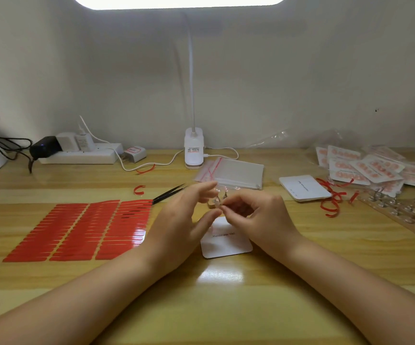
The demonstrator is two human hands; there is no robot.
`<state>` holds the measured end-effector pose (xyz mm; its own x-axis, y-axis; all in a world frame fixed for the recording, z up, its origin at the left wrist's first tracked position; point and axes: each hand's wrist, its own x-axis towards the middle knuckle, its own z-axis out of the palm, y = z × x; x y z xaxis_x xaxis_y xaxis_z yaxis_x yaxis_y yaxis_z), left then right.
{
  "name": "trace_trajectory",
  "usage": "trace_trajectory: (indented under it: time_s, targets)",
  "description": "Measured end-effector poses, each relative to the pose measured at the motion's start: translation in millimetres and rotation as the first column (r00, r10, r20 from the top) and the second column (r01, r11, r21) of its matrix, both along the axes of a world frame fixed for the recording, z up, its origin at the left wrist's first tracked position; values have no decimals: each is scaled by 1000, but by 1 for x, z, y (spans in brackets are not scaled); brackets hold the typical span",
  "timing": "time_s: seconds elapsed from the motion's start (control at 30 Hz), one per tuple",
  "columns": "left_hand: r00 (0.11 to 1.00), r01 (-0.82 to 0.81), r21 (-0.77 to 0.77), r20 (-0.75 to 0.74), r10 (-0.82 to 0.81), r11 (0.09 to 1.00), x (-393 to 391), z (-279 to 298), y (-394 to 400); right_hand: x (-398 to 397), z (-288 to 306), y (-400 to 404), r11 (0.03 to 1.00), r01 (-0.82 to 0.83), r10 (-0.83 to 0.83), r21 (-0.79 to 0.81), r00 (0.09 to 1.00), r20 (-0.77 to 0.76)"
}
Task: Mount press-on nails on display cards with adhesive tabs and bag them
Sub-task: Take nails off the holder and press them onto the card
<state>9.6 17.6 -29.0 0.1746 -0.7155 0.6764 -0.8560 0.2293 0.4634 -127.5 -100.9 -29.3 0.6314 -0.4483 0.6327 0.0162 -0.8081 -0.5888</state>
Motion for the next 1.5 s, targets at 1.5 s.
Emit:
trace_trajectory:
  time_s: [1.5]
  targets:
    - [650, -7, -72, -759, -50, 997, 11, 8, -5, 2, -2, 2, 987, -115, 122, 110, 991, -62]
